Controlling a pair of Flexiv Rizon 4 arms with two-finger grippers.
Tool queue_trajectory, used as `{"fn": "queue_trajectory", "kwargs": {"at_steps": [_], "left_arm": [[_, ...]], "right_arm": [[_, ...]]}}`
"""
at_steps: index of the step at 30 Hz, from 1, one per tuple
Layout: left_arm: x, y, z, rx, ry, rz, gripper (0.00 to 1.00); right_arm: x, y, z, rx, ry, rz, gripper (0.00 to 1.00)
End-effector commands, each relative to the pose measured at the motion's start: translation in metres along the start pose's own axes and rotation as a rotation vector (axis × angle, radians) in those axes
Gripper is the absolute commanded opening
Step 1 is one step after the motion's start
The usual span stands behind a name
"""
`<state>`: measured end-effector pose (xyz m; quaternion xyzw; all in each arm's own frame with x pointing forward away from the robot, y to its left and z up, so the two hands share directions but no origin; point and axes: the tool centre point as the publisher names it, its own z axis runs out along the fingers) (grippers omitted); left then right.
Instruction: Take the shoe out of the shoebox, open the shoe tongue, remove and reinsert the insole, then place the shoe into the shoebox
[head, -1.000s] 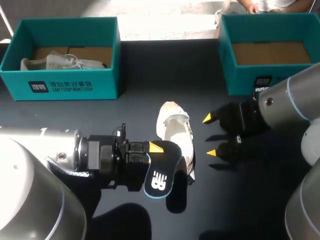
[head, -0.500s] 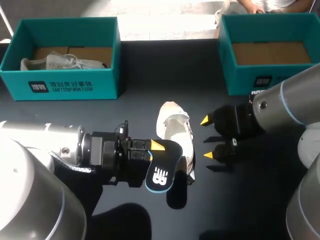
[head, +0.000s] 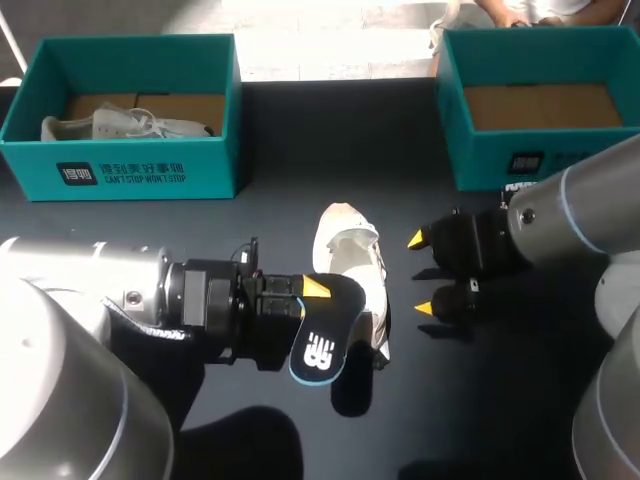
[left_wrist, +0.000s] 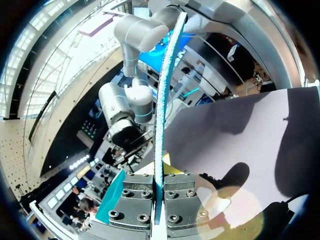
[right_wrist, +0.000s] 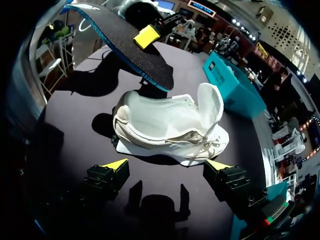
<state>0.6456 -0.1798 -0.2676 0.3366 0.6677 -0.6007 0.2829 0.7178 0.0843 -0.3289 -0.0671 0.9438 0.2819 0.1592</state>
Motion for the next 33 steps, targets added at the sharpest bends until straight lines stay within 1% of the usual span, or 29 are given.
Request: {"fn": "queue_trajectory", "kwargs": {"at_steps": [1, 7, 9, 10, 14, 16, 22, 24, 26, 28, 31, 33], "left_arm": [[-0.001, 0.013, 0.007, 0.032, 0.001, -0.010, 0.00], [-0.003, 0.014, 0.010, 0.042, 0.014, -0.005, 0.00], [-0.004, 0.014, 0.012, 0.048, 0.012, -0.007, 0.00], [-0.005, 0.015, 0.014, 0.051, 0.015, -0.011, 0.00], [-0.005, 0.019, 0.022, 0.051, 0.015, -0.013, 0.00], [-0.003, 0.023, 0.027, 0.035, 0.024, -0.011, 0.00], [0.008, 0.031, 0.035, 0.064, 0.033, -0.061, 0.00], [0.013, 0.027, 0.047, 0.070, 0.033, -0.074, 0.00], [0.015, 0.025, 0.051, 0.070, 0.027, -0.078, 0.00], [0.017, 0.025, 0.053, 0.069, 0.023, -0.084, 0.00], [0.019, 0.034, 0.054, 0.054, 0.029, -0.085, 0.00], [0.021, 0.040, 0.051, 0.042, 0.031, -0.089, 0.00]], "right_arm": [[-0.005, -0.001, 0.013, -0.012, 0.003, -0.006, 1.00], [-0.004, -0.006, 0.014, -0.018, 0.008, 0.000, 1.00], [-0.003, -0.008, 0.015, -0.013, 0.014, 0.004, 1.00], [-0.003, -0.009, 0.015, 0.004, 0.013, 0.009, 1.00], [-0.002, -0.010, 0.015, 0.005, 0.011, 0.010, 1.00], [-0.002, -0.010, 0.015, 0.005, 0.011, 0.010, 1.00], [-0.002, -0.010, 0.015, 0.005, 0.011, 0.010, 1.00], [-0.002, -0.010, 0.015, 0.005, 0.011, 0.010, 1.00], [-0.002, -0.010, 0.015, 0.005, 0.011, 0.010, 1.00], [-0.002, -0.010, 0.015, 0.005, 0.011, 0.010, 1.00], [-0.002, -0.010, 0.015, 0.005, 0.011, 0.010, 1.00], [-0.002, -0.010, 0.015, 0.005, 0.011, 0.010, 1.00]]}}
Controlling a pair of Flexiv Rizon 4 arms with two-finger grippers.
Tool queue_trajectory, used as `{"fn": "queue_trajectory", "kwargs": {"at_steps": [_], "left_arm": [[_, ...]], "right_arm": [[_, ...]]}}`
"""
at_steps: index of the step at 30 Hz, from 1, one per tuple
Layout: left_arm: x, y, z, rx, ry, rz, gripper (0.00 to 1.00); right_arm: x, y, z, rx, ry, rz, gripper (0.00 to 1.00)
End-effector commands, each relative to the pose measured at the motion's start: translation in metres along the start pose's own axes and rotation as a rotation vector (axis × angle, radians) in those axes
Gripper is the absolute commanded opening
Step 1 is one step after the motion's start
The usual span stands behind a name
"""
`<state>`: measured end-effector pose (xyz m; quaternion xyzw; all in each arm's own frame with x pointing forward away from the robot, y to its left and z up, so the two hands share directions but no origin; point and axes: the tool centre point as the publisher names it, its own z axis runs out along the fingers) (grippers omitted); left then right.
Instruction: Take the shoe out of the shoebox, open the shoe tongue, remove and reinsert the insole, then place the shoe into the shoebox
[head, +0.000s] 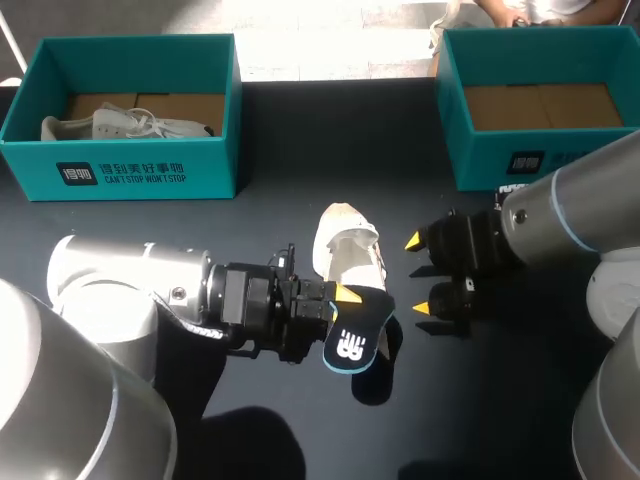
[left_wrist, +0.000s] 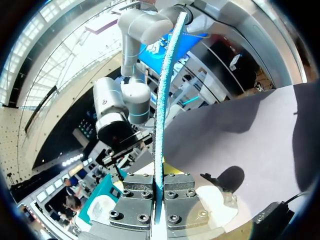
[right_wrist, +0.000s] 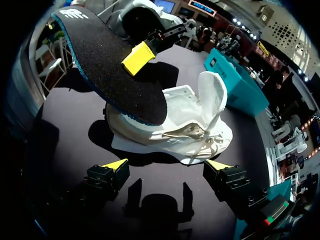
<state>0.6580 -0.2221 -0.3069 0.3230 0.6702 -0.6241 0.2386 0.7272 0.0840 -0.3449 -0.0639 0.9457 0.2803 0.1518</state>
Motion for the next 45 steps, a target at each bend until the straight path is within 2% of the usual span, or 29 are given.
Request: {"fn": "queue_trajectory", "kwargs": {"at_steps": [1, 6, 13, 22, 27, 33, 37, 38, 39, 42, 45], "left_arm": [[0.002, 0.011, 0.003, -0.009, 0.003, -0.004, 0.00], [0.001, 0.019, -0.007, -0.034, 0.002, -0.008, 0.00], [-0.002, 0.045, -0.013, -0.054, -0.006, -0.024, 0.00], [-0.009, 0.077, -0.007, -0.070, -0.016, -0.033, 0.00], [-0.012, 0.094, -0.002, -0.103, -0.004, -0.046, 0.00], [-0.008, 0.099, -0.007, -0.129, -0.005, -0.070, 0.00], [-0.004, 0.084, -0.009, -0.125, -0.005, -0.069, 0.00], [-0.004, 0.082, -0.009, -0.125, -0.005, -0.068, 0.03], [-0.005, 0.077, -0.009, -0.118, -0.009, -0.063, 0.29], [-0.008, 0.068, -0.011, -0.110, -0.014, -0.055, 0.40], [-0.012, 0.062, -0.012, -0.098, -0.025, -0.047, 0.44]], "right_arm": [[0.001, 0.000, 0.000, 0.001, -0.002, 0.000, 1.00], [0.001, 0.000, 0.000, 0.001, -0.002, 0.000, 1.00], [0.001, 0.000, 0.000, 0.001, -0.002, 0.000, 1.00], [0.001, 0.000, 0.000, 0.001, -0.002, 0.000, 1.00], [0.001, 0.000, 0.000, 0.001, -0.002, 0.000, 1.00], [0.001, 0.000, 0.000, 0.001, -0.002, 0.000, 1.00], [0.001, 0.000, 0.000, 0.001, -0.002, 0.000, 1.00], [0.001, 0.000, 0.000, 0.001, -0.002, 0.000, 1.00], [0.001, 0.000, 0.000, 0.001, -0.002, 0.000, 1.00], [0.001, 0.000, 0.000, 0.001, -0.002, 0.000, 1.00], [0.001, 0.000, 0.000, 0.001, -0.002, 0.000, 1.00]]}}
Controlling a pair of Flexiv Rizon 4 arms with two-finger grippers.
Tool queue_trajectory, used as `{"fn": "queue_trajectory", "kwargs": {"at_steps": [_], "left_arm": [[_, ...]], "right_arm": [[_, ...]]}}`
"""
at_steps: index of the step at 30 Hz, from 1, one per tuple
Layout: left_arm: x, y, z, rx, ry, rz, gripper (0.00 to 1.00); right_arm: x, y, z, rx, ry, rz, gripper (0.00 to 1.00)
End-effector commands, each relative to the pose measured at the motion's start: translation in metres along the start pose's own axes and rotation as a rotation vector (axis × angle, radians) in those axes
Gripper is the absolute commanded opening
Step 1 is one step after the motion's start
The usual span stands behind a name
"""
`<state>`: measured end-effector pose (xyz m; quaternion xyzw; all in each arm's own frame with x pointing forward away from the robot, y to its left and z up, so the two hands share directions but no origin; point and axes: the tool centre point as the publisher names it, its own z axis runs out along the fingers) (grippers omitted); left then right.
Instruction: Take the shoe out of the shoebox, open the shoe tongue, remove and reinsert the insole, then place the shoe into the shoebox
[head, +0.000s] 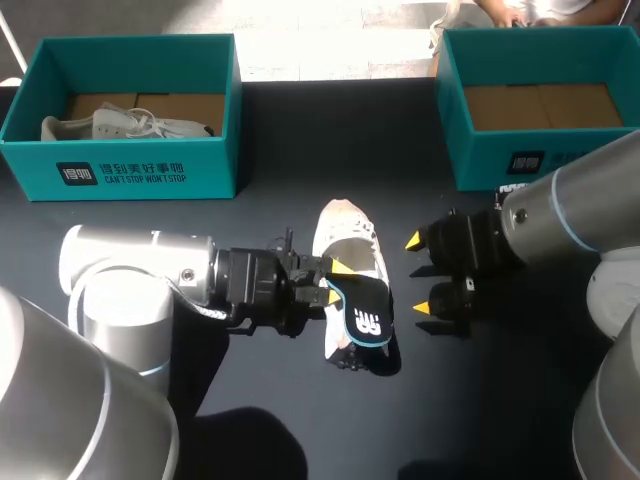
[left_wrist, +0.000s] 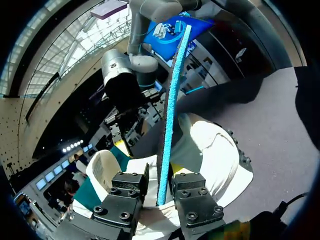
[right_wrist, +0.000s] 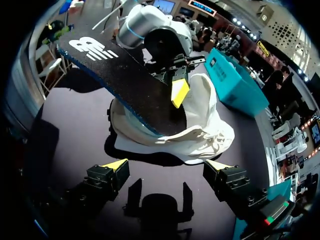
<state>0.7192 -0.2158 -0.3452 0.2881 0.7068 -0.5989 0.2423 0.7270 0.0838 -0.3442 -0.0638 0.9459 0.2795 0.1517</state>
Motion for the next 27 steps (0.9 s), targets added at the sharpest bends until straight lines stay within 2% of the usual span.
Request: {"fn": "queue_trajectory", "kwargs": {"at_steps": [1, 9, 11, 13, 14, 19, 27], "left_arm": [[-0.001, -0.011, -0.006, 0.002, -0.012, 0.009, 0.44], [-0.006, -0.027, -0.009, 0.029, -0.018, 0.027, 0.38], [-0.004, -0.031, -0.009, 0.039, -0.012, 0.024, 0.30], [-0.003, -0.035, -0.008, 0.042, -0.006, 0.024, 0.16], [-0.002, -0.036, -0.008, 0.048, 0.003, 0.020, 0.00], [0.003, -0.036, -0.006, 0.045, 0.035, 0.018, 0.00], [0.009, -0.012, 0.001, 0.008, 0.042, -0.004, 0.00]], "right_arm": [[0.001, 0.000, 0.000, -0.001, -0.002, 0.000, 1.00], [0.001, 0.000, 0.000, -0.001, -0.002, 0.000, 1.00], [0.001, 0.000, 0.000, -0.001, -0.002, 0.000, 1.00], [0.001, 0.000, 0.000, -0.001, -0.002, 0.000, 1.00], [0.001, 0.000, 0.000, -0.001, -0.002, 0.000, 1.00], [0.001, 0.000, 0.000, -0.001, -0.002, 0.000, 1.00], [0.001, 0.000, 0.000, -0.001, -0.002, 0.000, 1.00]]}}
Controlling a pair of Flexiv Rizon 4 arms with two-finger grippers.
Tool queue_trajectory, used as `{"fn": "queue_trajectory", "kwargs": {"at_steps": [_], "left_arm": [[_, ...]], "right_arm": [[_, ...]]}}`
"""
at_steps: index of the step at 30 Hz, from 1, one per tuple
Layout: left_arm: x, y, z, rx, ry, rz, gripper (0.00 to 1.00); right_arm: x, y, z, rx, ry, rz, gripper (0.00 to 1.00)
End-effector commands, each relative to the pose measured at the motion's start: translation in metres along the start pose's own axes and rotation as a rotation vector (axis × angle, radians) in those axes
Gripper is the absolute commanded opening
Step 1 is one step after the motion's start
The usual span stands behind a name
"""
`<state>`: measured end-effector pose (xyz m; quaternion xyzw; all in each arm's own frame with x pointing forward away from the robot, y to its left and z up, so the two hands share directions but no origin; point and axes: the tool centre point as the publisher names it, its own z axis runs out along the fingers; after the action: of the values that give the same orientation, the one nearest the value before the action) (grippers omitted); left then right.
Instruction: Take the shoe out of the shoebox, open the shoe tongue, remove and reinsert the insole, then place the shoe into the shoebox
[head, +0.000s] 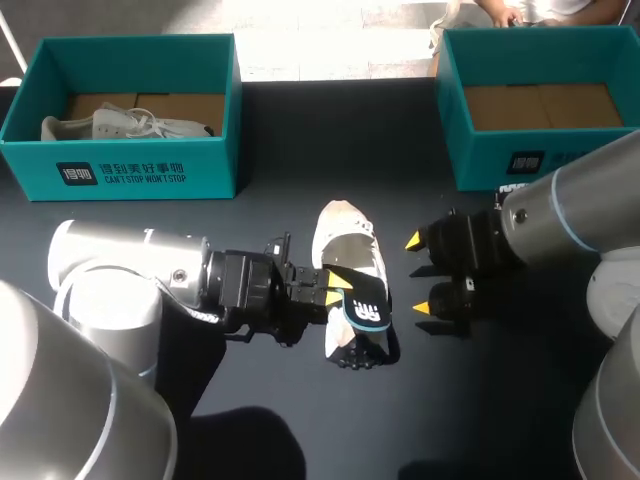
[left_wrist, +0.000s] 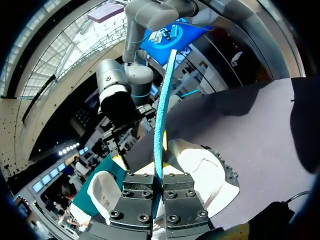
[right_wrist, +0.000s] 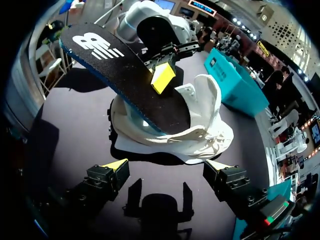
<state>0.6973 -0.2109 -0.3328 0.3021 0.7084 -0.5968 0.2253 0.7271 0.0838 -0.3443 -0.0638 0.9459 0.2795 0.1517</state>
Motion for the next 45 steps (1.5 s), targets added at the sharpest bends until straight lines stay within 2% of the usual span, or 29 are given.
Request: {"fn": "queue_trajectory", "kwargs": {"at_steps": [1, 8, 12, 13, 14, 19, 23, 27, 28, 29, 37, 45], "left_arm": [[0.001, 0.016, 0.007, -0.003, -0.005, -0.005, 0.00], [-0.002, 0.037, 0.007, -0.037, -0.020, -0.032, 0.00], [-0.007, 0.034, 0.006, -0.036, -0.022, -0.039, 0.00], [-0.008, 0.028, 0.005, -0.032, -0.025, -0.037, 0.07], [-0.010, 0.022, 0.004, -0.026, -0.030, -0.028, 0.36], [-0.017, 0.004, -0.002, -0.007, -0.046, 0.011, 0.45], [-0.018, -0.008, -0.006, 0.011, -0.051, 0.033, 0.43], [-0.012, -0.018, -0.008, 0.019, -0.041, 0.044, 0.31], [-0.011, -0.019, -0.008, 0.022, -0.035, 0.041, 0.11], [-0.010, -0.020, -0.008, 0.021, -0.031, 0.038, 0.00], [0.001, -0.011, 0.009, 0.003, 0.006, 0.019, 0.00], [-0.002, 0.018, 0.015, -0.043, 0.005, 0.012, 0.00]], "right_arm": [[0.001, 0.000, 0.000, -0.001, -0.002, 0.000, 1.00], [0.001, 0.000, 0.000, -0.001, -0.002, 0.000, 1.00], [0.001, 0.000, 0.000, -0.001, -0.002, 0.000, 1.00], [0.001, 0.000, 0.000, -0.001, -0.002, 0.000, 1.00], [0.001, 0.000, 0.000, -0.001, -0.002, 0.000, 1.00], [0.001, 0.000, 0.000, -0.001, -0.002, 0.000, 1.00], [0.001, 0.000, 0.000, -0.001, -0.002, 0.000, 1.00], [0.001, 0.000, 0.000, -0.001, -0.002, 0.000, 1.00], [0.001, 0.000, 0.000, -0.001, -0.002, 0.000, 1.00], [0.001, 0.000, 0.000, -0.001, -0.002, 0.000, 1.00], [0.001, 0.000, 0.000, -0.001, -0.002, 0.000, 1.00], [0.001, 0.000, 0.000, -0.001, -0.002, 0.000, 1.00]]}}
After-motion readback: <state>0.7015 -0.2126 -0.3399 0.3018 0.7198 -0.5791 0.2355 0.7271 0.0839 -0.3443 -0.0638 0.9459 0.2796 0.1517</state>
